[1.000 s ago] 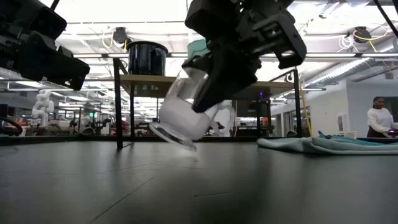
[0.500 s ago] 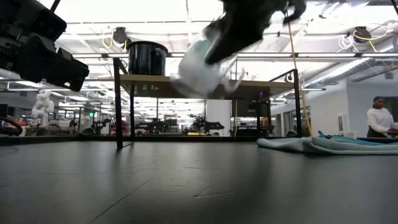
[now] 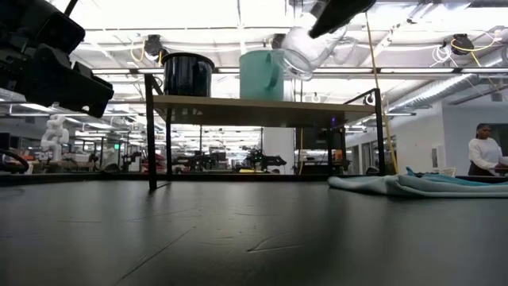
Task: Stack small to large cups/mugs on shelf
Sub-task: Put the transparent mug on the shelf
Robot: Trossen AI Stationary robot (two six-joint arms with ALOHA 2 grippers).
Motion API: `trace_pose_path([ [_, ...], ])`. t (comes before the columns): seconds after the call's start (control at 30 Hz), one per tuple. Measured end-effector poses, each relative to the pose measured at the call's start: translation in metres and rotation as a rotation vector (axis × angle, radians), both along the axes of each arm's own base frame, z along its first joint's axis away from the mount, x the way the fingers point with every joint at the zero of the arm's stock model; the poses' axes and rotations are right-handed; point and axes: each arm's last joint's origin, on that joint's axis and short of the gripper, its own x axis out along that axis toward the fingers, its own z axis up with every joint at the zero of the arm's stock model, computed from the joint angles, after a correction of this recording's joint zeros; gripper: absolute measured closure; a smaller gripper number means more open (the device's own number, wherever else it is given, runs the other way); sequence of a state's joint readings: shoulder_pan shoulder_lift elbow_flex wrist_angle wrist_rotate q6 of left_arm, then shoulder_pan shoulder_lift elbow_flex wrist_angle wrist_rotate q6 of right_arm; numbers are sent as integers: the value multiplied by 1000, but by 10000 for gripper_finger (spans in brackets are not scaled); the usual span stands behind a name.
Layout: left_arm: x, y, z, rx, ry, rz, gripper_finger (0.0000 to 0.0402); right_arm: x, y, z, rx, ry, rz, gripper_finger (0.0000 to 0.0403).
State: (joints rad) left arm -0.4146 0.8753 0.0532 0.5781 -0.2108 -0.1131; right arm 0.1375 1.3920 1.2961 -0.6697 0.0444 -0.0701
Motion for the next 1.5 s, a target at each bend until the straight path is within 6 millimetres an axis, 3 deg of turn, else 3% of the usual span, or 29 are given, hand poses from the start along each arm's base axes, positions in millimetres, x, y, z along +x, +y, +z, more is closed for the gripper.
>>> trace_pose_path([
  [0.17,0,0,0,0,0,0,376,-15,-2,5,-5,52,-26,402],
  [0.43,0,0,0,0,0,0,376,-32,-5,17,18,-39,-30,403],
  [1.1,0,0,0,3,2,-1,376,-88,-20,-16,13,-178,-103,403],
  [1.5,0,0,-2,9,15,-1,376,-107,-35,-40,17,-199,-155,403],
])
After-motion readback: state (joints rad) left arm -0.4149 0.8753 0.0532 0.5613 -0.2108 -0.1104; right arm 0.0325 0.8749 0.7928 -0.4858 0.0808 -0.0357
